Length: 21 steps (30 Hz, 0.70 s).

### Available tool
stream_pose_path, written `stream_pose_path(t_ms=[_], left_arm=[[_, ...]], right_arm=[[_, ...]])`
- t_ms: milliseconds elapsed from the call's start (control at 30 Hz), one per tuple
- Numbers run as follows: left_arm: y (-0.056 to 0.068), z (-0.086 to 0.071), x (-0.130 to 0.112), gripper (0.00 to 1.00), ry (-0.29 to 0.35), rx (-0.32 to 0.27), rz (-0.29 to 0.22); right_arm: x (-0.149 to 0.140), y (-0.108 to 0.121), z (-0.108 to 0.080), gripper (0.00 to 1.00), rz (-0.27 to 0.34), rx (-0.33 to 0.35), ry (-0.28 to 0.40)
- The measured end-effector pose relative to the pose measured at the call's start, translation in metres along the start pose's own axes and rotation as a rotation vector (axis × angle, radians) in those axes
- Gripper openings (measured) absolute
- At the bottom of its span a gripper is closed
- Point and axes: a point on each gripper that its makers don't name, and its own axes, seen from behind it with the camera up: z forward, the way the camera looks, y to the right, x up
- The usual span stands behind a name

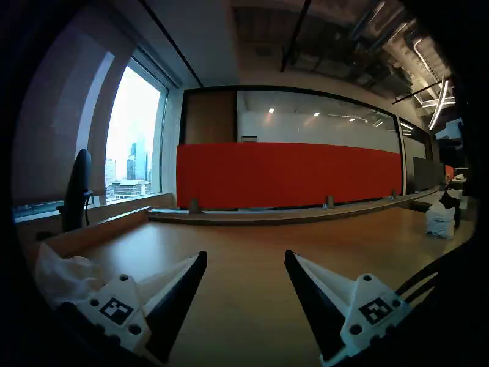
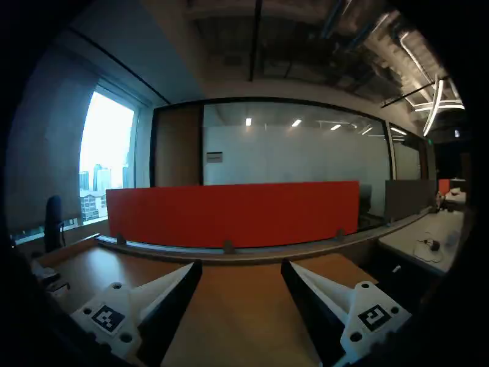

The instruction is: Fold towel

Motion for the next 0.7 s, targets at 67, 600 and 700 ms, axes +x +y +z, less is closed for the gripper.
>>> stream_pose_path(t_ms=[67, 600, 700], left_arm=[[0.0, 0.0, 0.0, 0.94, 0.0, 0.0, 0.0], [0.0, 0.001, 0.0, 0.94, 0.0, 0.0, 0.0], [-0.001, 0.001, 0.001, 0.94, 0.0, 0.0, 0.0]], right_arm=[[0.001, 0.004, -0.001, 1.0, -0.004, -0.005, 0.009], [-0.022, 0.027, -0.002, 1.0, -0.027, -0.044, 0.05], [-0.032, 0.027, -0.002, 1.0, -0.021, -0.043, 0.055]])
